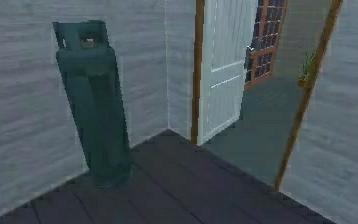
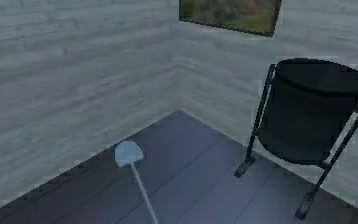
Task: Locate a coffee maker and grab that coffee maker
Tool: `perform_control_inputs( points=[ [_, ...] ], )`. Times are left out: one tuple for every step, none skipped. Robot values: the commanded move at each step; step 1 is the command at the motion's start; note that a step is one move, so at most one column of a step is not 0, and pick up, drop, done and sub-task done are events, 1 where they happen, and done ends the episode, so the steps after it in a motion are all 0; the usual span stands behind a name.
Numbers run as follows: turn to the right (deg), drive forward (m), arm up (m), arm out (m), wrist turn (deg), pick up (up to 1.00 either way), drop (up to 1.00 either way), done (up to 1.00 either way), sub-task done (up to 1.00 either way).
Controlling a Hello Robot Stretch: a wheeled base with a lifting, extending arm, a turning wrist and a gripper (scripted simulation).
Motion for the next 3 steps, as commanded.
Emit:
perform_control_inputs(
  points=[
    [9.0,0.0,0.0,0.0,0.0,0.0,0.0,0.0,0.0],
    [0.0,1.0,0.0,0.0,0.0,0.0,0.0,0.0,0.0],
    [3.0,0.0,0.0,0.0,0.0,0.0,0.0,0.0,0.0]
  ],
)
